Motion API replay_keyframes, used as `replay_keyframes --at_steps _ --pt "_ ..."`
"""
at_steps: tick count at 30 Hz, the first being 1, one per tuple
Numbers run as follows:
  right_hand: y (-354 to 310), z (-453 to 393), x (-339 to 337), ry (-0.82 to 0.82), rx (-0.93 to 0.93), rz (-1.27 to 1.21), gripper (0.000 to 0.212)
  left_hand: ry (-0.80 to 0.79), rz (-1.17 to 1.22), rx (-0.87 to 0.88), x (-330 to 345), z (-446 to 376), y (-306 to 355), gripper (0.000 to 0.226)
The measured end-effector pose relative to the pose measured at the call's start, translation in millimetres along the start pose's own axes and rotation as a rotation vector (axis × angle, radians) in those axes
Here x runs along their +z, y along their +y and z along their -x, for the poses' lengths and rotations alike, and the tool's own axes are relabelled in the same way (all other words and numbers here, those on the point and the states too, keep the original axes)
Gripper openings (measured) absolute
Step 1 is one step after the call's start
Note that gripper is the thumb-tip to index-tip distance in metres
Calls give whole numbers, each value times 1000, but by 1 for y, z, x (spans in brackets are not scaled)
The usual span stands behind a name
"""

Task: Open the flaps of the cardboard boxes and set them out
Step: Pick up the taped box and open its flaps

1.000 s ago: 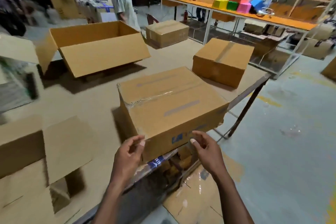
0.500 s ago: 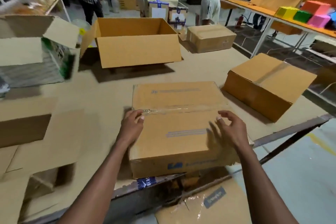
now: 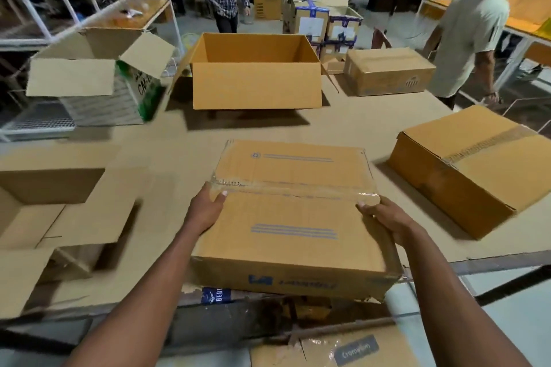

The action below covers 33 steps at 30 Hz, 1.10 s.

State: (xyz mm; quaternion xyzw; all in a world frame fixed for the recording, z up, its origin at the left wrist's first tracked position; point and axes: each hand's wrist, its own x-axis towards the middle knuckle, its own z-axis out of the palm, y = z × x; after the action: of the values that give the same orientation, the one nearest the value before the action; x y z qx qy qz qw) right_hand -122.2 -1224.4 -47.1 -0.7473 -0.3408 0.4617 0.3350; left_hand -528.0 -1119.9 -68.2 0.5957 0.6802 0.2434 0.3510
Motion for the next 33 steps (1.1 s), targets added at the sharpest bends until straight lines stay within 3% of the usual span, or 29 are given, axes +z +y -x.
replay_keyframes --at_steps 4,9,17,21,26,30,33 --pt "6 2 -3 3 -15 -85 33 -1 163 -51 -5 3 -2 62" --pt "7 6 -14 40 -123 -112 52 72 314 41 -10 22 -1 51" --pt "-24 27 -25 176 -452 -270 89 251 498 270 -31 41 30 63" --pt "-5 22 -12 266 -434 -240 83 219 548 180 -21 53 24 57" --pt "20 29 9 310 -348 -192 68 173 420 67 -13 66 1 43" --pt "2 44 8 269 -404 -337 53 87 394 101 -29 73 14 68" --pt "-27 53 -6 307 -461 -448 62 123 515 117 -49 73 41 76"
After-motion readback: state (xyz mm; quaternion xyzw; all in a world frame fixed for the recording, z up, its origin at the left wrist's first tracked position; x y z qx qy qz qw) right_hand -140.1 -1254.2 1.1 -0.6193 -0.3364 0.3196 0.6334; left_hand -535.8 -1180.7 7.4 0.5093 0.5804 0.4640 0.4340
